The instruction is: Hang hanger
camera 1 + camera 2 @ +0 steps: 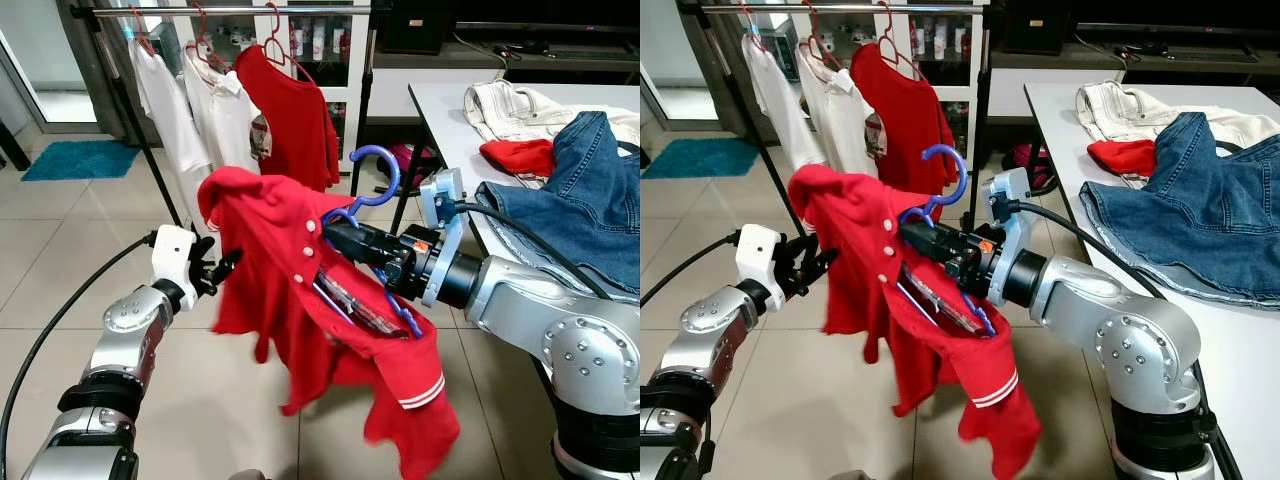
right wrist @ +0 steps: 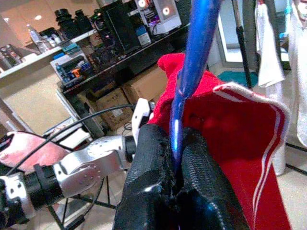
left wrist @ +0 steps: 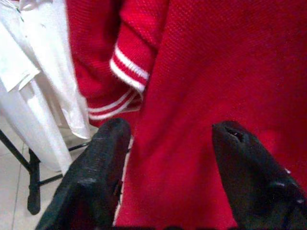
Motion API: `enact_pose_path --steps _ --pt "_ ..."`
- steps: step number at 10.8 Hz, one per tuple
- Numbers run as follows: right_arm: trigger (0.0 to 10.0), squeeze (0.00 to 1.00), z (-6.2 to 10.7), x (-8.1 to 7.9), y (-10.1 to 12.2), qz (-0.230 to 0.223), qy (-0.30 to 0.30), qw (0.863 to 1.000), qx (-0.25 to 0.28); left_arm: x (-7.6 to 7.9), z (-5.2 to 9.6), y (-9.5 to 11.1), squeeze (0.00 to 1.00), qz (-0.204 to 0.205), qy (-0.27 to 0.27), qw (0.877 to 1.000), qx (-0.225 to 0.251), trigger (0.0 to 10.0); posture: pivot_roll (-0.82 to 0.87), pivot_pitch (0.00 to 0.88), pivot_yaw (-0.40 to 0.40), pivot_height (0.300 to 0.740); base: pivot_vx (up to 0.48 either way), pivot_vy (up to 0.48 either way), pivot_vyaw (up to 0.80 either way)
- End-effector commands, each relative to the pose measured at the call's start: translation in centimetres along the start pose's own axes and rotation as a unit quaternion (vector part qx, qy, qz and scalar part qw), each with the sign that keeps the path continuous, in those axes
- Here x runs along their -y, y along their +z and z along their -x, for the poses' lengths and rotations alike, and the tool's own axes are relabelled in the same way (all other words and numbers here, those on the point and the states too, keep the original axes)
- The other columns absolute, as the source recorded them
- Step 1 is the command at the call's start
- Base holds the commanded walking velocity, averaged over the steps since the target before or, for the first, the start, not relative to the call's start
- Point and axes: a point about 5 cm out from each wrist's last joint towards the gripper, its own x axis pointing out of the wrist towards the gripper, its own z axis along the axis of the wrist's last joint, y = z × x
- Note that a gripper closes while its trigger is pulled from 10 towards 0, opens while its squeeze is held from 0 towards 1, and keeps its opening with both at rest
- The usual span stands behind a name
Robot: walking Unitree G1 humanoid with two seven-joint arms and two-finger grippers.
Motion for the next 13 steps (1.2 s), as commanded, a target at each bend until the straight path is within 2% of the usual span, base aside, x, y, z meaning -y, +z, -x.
enact_pose_path --steps 1,3,4,5,6,8,9,10,11,13 --pt "10.0 0.00 0.3 -0.8 0.7 0.007 0.022 1.000 0.017 -0.4 -0.1 0.4 1.00 -0.016 -0.001 1.000 -0.002 10.0 -0.04 0.000 0.050 0.740 0.000 0.000 0.00" --pt "10.0 0.00 0.4 -1.1 0.9 0.002 0.034 0.999 0.019 -0.4 -0.4 -0.2 1.00 -0.005 -0.011 1.000 -0.026 10.0 -0.04 0.000 0.043 0.740 0.000 0.000 0.00" --pt "10.0 0.00 0.4 -1.3 1.0 0.002 0.039 0.999 0.019 0.0 -0.6 -0.4 1.00 -0.005 -0.037 0.999 -0.035 10.0 -0.04 0.000 0.041 0.740 0.000 0.000 0.00" --pt "10.0 0.00 0.5 -1.5 1.0 0.002 0.044 0.999 0.019 0.4 -0.7 -0.6 0.17 0.000 -0.060 0.997 -0.041 10.0 -0.04 0.000 0.041 0.740 0.000 0.000 0.00" --pt "10.0 0.00 0.6 -1.8 1.1 -0.001 0.057 0.998 0.017 0.7 -1.2 -0.2 0.00 -0.013 -0.077 0.996 -0.043 10.0 -0.06 0.000 0.047 0.740 0.000 0.000 0.00" --pt "10.0 0.00 0.8 -2.1 0.4 -0.009 0.065 0.998 0.001 0.6 -1.5 0.2 0.00 -0.028 -0.086 0.995 -0.047 10.0 -0.06 0.000 0.048 0.740 0.000 0.000 0.00" --pt "10.0 0.00 0.9 -2.1 0.2 -0.012 0.063 0.998 -0.004 0.6 -1.6 0.3 0.00 -0.036 -0.089 0.994 -0.048 5.4 -0.06 0.000 0.055 0.740 0.000 0.000 0.00" --pt "10.0 0.00 1.0 -2.1 0.1 -0.014 0.060 0.998 -0.005 0.6 -1.6 0.4 0.00 -0.035 -0.090 0.994 -0.046 2.4 -0.06 0.000 0.055 0.740 0.000 0.000 0.00" --pt "10.0 0.00 1.0 -2.0 0.1 -0.015 0.058 0.998 -0.005 0.6 -1.7 0.4 0.00 -0.039 -0.089 0.994 -0.046 0.0 -0.06 0.000 0.058 0.740 0.000 0.000 0.00" --pt "10.0 0.00 1.1 -2.0 0.1 -0.015 0.055 0.998 -0.006 0.6 -1.6 0.2 0.00 -0.044 -0.084 0.994 -0.047 0.0 -0.06 0.000 0.056 0.740 0.000 0.000 0.00"
